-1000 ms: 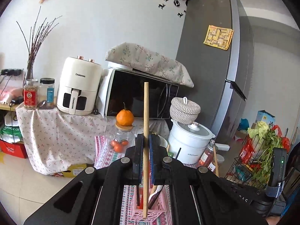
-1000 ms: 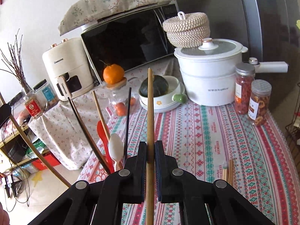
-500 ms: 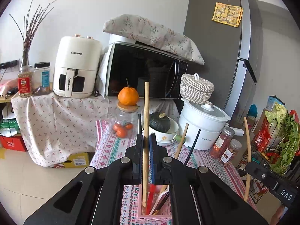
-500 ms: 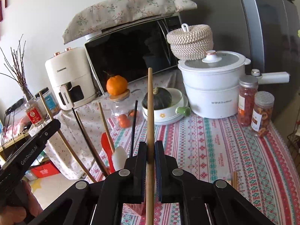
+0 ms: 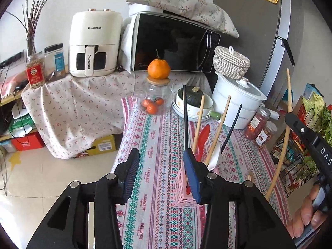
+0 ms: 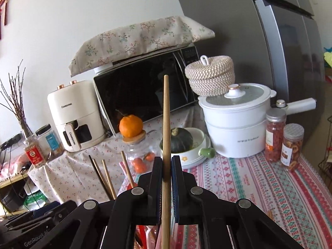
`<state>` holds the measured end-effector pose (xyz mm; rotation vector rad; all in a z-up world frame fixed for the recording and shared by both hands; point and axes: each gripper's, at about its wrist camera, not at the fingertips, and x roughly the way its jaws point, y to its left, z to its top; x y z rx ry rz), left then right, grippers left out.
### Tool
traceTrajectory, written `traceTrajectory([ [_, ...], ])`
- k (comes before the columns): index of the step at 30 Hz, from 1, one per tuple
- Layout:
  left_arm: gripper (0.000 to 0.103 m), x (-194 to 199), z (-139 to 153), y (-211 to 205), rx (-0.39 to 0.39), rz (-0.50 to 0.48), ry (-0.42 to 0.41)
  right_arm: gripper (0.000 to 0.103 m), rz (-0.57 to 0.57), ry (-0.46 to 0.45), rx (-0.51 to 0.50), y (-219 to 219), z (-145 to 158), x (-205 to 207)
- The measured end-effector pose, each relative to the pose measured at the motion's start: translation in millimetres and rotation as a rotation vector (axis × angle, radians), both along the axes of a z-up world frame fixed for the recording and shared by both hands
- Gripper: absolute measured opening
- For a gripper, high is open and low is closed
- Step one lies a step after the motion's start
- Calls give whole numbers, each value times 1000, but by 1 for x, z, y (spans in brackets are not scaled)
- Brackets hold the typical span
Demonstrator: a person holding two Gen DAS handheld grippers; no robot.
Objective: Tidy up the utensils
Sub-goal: 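Insert the left tool's wooden chopstick into the pink basket and open it, then insert the right tool's wooden chopstick into the basket and open it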
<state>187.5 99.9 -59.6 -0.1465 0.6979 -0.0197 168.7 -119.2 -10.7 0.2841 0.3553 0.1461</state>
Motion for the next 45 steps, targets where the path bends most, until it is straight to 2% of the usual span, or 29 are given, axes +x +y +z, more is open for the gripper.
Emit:
traceTrajectory([
  [6,47,-10,-19,21,36,-1,102,7,-71,-119,25,24,-3,7],
  [13,47,-11,-23,26,48,-13,121,7,-142,-219,-31,52,-24,15],
  [21,47,-9,-26,19,64,-34,122,7,-227,-215,-52,57,-50,26],
  [25,47,-10,-27,17,76,-40,122,8,-205,-160,-45,58,-68,26],
  [28,47,-11,-26,15,78,-48,121,11,-187,-154,-43,58,-70,16],
  [29,48,-12,-26,14,78,-49,122,17,-176,-151,-44,57,-69,13],
  [30,52,-13,-25,13,76,-53,123,32,-170,-146,-43,56,-66,10],
  [31,54,-13,-25,12,74,-57,125,41,-163,-140,-36,53,-63,7],
  [32,58,-14,-24,11,73,-60,126,58,-154,-131,-24,49,-60,5],
  [33,62,-15,-24,9,74,-65,128,65,-145,-121,-12,44,-56,3],
  [35,67,-18,-23,5,72,-74,134,71,-151,-99,-6,36,-47,-1],
  [39,76,-24,-21,-3,63,-87,141,97,-147,-43,-20,18,-30,-6],
  [41,80,-28,-18,-7,61,-85,138,102,-126,1,-41,11,-23,-8],
  [45,85,-35,-14,-15,44,-87,133,102,-129,101,-127,-3,-14,-14],
])
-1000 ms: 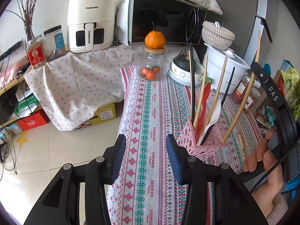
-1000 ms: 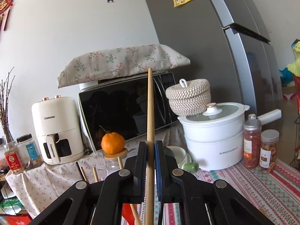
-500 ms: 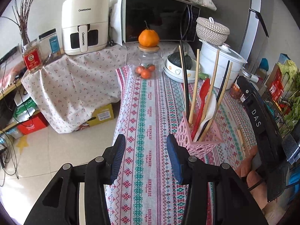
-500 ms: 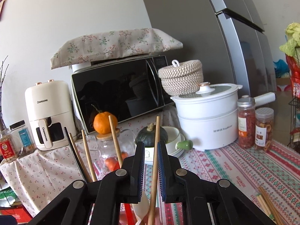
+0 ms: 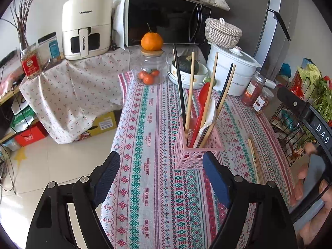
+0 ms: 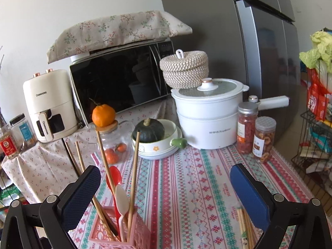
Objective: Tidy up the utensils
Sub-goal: 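Insert the right tool's wooden chopstick into the basket and open it, then move both tools back to the remaining wooden chopsticks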
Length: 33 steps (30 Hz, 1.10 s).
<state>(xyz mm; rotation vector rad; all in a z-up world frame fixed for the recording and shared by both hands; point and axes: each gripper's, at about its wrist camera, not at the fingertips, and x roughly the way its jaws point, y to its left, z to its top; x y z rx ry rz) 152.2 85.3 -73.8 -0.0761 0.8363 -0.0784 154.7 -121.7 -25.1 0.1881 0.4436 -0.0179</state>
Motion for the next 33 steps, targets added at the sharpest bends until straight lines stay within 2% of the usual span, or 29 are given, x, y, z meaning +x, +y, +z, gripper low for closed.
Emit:
traceTrajectory([
  [8,86,-10,-3,-27,19,-12,16,103,-60,205,-116,-43,-4,-13],
  [13,86,-13,-11,-56,29,-56,30,103,22,408,-80,-71,-26,-12],
  [18,86,-13,-18,-92,64,-118,42,103,29,419,-146,-93,-40,-24],
  [25,86,-2,-37,-143,105,-218,127,103,43,527,-3,-145,-58,-22],
  [30,86,20,-56,-173,37,-284,236,103,35,588,50,-171,-67,-15],
  [33,85,39,-68,-185,-2,-288,283,103,38,601,73,-182,-74,-13],
])
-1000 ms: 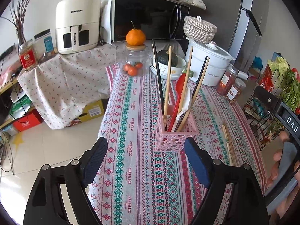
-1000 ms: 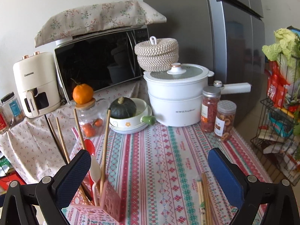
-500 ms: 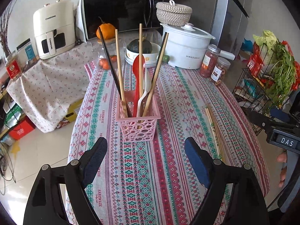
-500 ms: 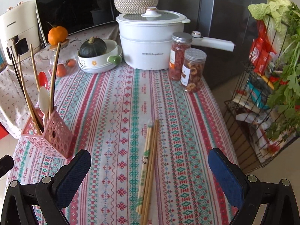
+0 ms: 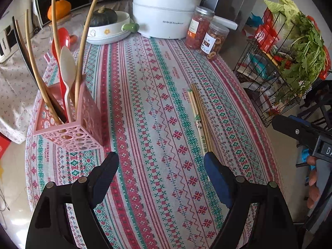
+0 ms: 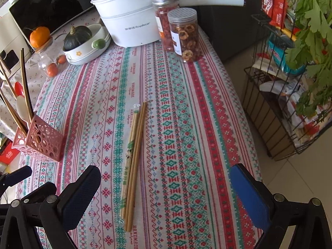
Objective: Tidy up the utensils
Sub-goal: 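Move both tools back to the remaining wooden chopsticks, then grasp and lift a wooden chopstick with the left tool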
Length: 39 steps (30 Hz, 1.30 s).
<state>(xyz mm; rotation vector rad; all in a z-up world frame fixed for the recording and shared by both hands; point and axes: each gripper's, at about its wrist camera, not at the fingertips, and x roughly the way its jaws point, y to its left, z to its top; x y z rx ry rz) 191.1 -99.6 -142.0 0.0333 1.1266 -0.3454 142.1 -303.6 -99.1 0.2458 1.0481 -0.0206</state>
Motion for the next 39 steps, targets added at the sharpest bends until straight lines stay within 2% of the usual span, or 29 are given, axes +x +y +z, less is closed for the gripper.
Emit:
traceTrajectory([
  [1,82,7,-4,-3,-12,6,15,103,1,10,-1,-2,-2,1],
  [6,46,42,-31,-22,-80,14,109,98,14,59,-37,-7,-13,7],
  [9,34,58,-45,-37,-99,18,132,95,15,86,-11,-12,-22,10],
  [12,26,70,-55,-53,-109,13,141,95,27,90,-2,-14,-27,12],
  [16,21,83,-65,-75,-103,-6,142,95,8,96,21,-23,-31,14],
  [20,14,93,-72,-91,-54,-11,143,95,-23,105,43,-31,-34,16],
  [25,12,99,-78,-100,-3,-8,144,95,-46,113,42,-36,-36,17],
  [28,6,97,-79,-103,32,-26,134,95,-52,124,46,-37,-39,17],
  [34,5,85,-68,-79,18,-7,107,95,-49,134,42,-33,-42,18],
  [39,5,64,-33,-47,-21,0,41,95,-42,132,51,-25,-42,23],
])
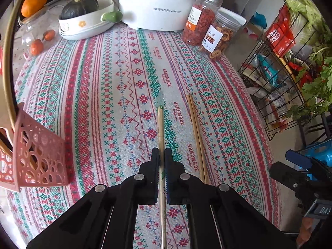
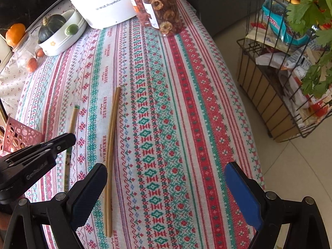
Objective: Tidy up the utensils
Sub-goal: 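Grasp and lift a wooden chopstick with the left tool, then grasp and lift the last wooden chopstick with the right tool while the left tool holds its own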
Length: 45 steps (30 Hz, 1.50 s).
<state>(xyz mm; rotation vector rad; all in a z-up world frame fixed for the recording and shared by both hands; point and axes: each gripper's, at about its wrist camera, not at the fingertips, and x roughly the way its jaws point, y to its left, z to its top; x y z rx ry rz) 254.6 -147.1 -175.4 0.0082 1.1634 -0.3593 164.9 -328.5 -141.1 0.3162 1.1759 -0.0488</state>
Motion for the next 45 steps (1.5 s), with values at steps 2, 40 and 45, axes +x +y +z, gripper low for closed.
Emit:
traceTrajectory([
  [2,5,-13,15,16,-7,-5,-36,94,2,0,15,5,-1,4],
  [40,5,-91,71,152,-92,44,-177,9,136,25,-138,107,-50,76],
  [45,5,-95,90,163,-115,83,-252,9,148,-85,-111,111,-13,56],
])
